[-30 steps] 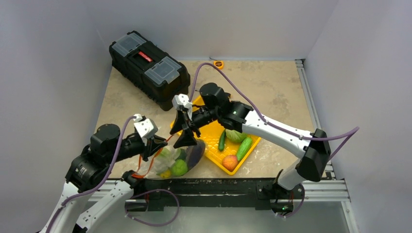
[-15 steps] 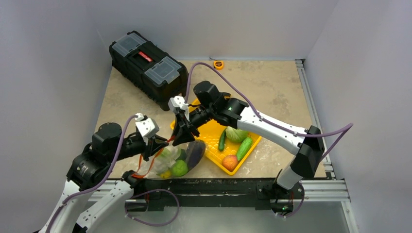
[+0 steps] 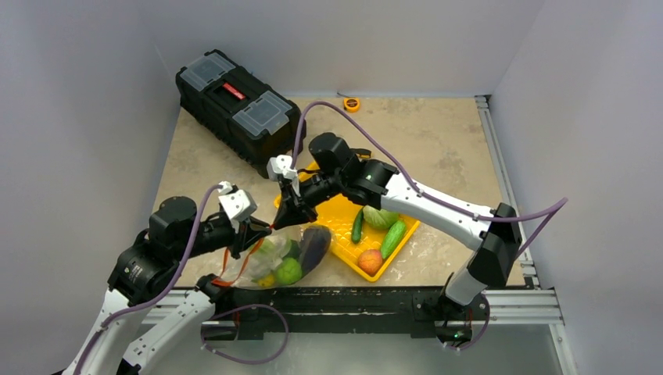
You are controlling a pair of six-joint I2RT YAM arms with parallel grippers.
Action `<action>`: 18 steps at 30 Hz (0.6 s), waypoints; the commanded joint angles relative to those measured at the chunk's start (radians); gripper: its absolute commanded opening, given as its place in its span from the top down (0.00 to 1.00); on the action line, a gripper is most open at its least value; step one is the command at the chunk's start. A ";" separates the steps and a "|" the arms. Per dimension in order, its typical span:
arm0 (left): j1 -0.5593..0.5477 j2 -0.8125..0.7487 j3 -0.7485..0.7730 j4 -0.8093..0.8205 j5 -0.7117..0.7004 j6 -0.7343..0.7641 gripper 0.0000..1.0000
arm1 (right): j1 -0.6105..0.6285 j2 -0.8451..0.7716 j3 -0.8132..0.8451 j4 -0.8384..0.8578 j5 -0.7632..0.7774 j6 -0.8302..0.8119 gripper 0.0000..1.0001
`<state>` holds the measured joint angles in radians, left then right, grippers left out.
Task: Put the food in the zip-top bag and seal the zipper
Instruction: Zip the zipper food storage bag at the center of the board.
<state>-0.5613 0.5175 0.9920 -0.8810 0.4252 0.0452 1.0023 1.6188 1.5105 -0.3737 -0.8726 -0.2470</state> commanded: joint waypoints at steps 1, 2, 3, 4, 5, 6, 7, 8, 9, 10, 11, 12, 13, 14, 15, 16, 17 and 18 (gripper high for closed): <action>0.003 0.006 0.023 0.040 -0.002 -0.002 1.00 | 0.010 -0.038 -0.028 0.136 0.194 0.123 1.00; 0.002 0.006 0.024 0.035 -0.010 -0.003 1.00 | 0.011 -0.055 -0.057 0.174 0.274 0.165 1.00; 0.002 0.007 0.025 0.030 -0.018 -0.005 1.00 | 0.012 -0.079 -0.089 0.212 0.356 0.194 1.00; 0.002 0.006 0.025 0.023 -0.024 -0.005 1.00 | 0.013 -0.104 -0.123 0.247 0.449 0.216 1.00; 0.002 0.005 0.025 0.016 -0.031 -0.004 1.00 | 0.014 -0.134 -0.164 0.286 0.547 0.236 1.00; 0.002 0.003 0.025 0.012 -0.037 -0.005 1.00 | 0.013 -0.166 -0.207 0.336 0.666 0.273 1.00; 0.002 0.002 0.024 0.009 -0.044 -0.005 1.00 | 0.013 -0.191 -0.246 0.379 0.741 0.313 1.00; 0.001 -0.001 0.023 0.008 -0.051 -0.005 1.00 | 0.012 -0.217 -0.276 0.408 0.816 0.354 1.00; 0.002 -0.004 0.021 0.007 -0.057 -0.005 1.00 | 0.012 -0.237 -0.299 0.424 0.892 0.372 1.00; 0.002 -0.006 0.019 0.006 -0.059 -0.005 1.00 | 0.011 -0.255 -0.320 0.434 0.959 0.393 1.00; 0.002 -0.008 0.019 0.007 -0.063 -0.005 1.00 | 0.010 -0.278 -0.339 0.449 1.003 0.408 1.00; 0.000 -0.007 0.019 0.007 -0.065 -0.007 1.00 | 0.010 -0.294 -0.357 0.456 1.042 0.422 1.00; 0.001 -0.008 0.019 0.007 -0.066 -0.006 1.00 | 0.011 -0.307 -0.371 0.460 1.076 0.435 1.00; 0.001 -0.007 0.019 0.005 -0.068 -0.005 1.00 | 0.010 -0.320 -0.381 0.464 1.105 0.446 1.00; 0.001 -0.007 0.020 0.002 -0.069 -0.004 1.00 | 0.010 -0.331 -0.394 0.466 1.136 0.452 1.00; 0.003 -0.007 0.022 -0.004 -0.072 0.000 1.00 | 0.009 -0.342 -0.400 0.464 1.160 0.457 1.00; 0.001 -0.010 0.024 -0.011 -0.076 0.000 1.00 | 0.005 -0.352 -0.407 0.460 1.182 0.461 1.00; 0.001 -0.014 0.025 -0.021 -0.081 0.001 1.00 | 0.000 -0.360 -0.412 0.453 1.199 0.467 1.00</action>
<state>-0.5568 0.5289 0.9920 -0.8524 0.3340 0.0456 1.0534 1.3125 1.1187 0.0151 0.0074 0.1738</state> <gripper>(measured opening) 0.069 0.005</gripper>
